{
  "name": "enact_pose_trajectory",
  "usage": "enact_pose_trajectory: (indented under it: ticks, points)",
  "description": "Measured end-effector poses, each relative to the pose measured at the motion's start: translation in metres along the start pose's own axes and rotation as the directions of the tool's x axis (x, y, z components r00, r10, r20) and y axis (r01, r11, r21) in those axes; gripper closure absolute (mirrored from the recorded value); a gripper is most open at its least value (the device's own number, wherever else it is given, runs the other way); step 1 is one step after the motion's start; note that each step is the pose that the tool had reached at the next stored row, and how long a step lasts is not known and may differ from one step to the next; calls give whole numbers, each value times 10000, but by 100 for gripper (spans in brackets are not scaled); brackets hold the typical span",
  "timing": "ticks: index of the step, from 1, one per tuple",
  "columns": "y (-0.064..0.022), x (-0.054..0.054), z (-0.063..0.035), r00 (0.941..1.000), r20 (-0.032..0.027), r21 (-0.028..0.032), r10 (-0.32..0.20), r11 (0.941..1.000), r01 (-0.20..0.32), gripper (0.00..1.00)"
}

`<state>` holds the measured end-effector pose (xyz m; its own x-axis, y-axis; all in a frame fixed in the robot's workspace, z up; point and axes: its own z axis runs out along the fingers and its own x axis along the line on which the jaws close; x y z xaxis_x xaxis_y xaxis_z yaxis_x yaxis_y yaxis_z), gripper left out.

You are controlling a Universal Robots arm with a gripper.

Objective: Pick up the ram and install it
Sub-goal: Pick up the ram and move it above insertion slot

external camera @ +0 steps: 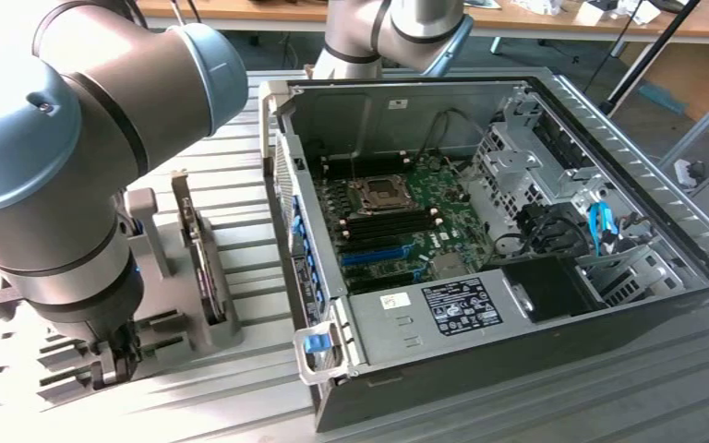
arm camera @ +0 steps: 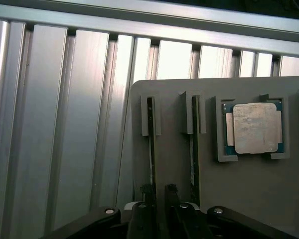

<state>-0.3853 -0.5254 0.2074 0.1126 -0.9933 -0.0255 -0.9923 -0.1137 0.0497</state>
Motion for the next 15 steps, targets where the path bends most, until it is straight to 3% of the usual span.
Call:
enact_pose_trajectory:
  ticks: [1,4,15]
  points:
    - [0,0,0,10000,1,0,0,10000,0,84]
    - [0,0,0,10000,0,0,0,10000,0,87]
    - [0,0,0,10000,0,1,0,10000,0,87]
